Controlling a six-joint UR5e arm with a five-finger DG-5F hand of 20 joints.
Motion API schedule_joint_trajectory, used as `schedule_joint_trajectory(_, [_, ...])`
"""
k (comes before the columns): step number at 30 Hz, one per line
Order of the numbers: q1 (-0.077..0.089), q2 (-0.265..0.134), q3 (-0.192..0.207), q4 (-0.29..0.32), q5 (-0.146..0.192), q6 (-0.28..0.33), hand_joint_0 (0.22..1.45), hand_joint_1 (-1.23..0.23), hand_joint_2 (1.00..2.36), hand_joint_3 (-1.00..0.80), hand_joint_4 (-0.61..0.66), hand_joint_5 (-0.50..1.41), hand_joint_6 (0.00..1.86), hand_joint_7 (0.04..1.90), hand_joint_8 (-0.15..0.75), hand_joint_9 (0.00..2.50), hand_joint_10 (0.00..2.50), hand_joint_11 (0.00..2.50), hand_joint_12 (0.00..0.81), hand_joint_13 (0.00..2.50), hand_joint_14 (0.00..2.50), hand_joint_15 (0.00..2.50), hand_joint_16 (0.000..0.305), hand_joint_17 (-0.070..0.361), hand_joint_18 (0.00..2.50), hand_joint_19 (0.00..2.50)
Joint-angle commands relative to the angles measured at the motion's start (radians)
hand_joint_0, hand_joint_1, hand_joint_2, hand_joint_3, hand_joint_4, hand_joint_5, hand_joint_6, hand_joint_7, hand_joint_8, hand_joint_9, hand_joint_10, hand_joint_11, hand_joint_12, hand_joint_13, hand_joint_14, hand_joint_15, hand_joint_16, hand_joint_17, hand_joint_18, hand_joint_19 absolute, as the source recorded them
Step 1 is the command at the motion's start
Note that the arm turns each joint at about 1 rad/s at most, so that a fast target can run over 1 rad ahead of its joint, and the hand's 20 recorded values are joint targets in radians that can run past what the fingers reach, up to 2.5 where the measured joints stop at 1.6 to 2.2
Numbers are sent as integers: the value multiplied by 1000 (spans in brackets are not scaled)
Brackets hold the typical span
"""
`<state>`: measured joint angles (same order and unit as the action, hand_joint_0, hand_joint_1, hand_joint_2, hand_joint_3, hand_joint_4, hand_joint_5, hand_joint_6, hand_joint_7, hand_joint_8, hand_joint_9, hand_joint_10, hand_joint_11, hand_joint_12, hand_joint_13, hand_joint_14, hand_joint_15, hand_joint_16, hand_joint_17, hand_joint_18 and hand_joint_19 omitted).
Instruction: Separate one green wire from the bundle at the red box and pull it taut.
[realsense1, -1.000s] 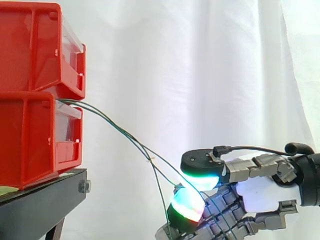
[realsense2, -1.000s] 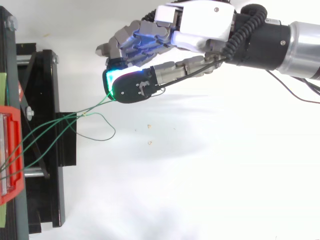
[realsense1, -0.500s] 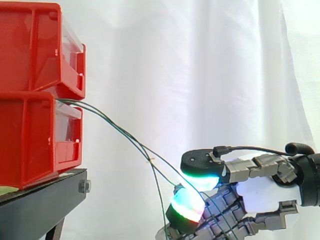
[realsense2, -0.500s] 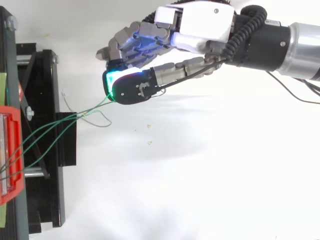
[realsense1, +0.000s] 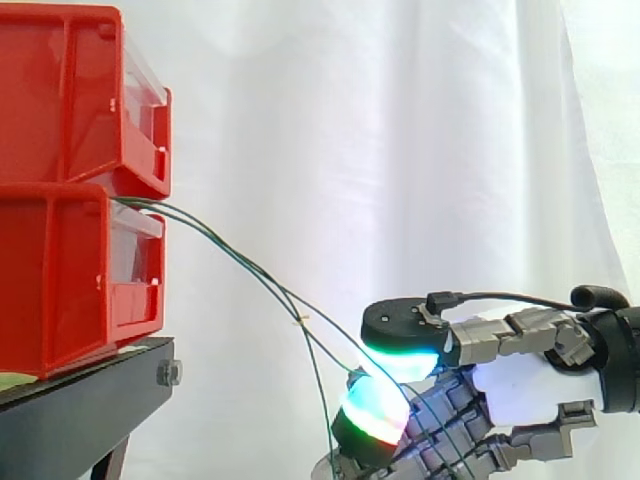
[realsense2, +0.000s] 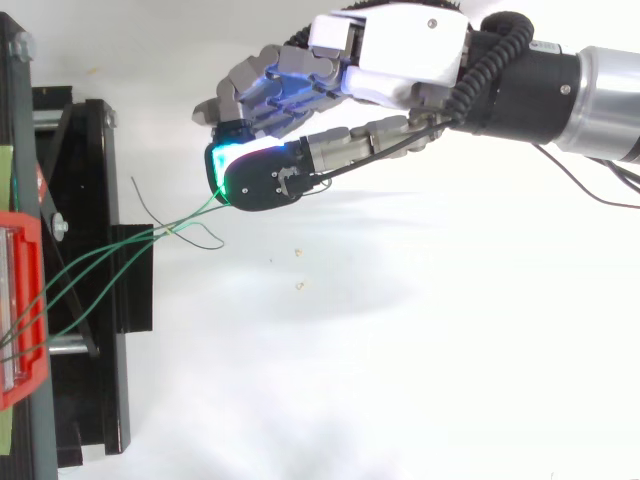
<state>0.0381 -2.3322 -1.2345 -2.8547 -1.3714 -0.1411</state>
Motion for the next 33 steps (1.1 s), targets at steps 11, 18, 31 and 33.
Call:
schedule_joint_trajectory(11, [3,-1,0,0,0,0,614,-758,1008,8,10,-135,894,1176,303,479,0,47,380,511,4,124,61,136,568,162])
schedule_joint_trajectory(18, [2,1,0,0,0,0,613,-758,1008,8,12,-135,894,1174,314,523,1,88,386,537,4,145,61,137,588,186])
schedule_joint_trajectory(31, [3,1,0,0,0,0,612,-758,1008,6,11,-135,894,1174,320,547,1,108,390,551,4,147,61,136,612,198])
schedule_joint_trajectory(33, [3,1,0,0,0,0,612,-758,1008,4,10,-136,894,1174,322,552,2,114,391,552,4,148,61,136,616,198])
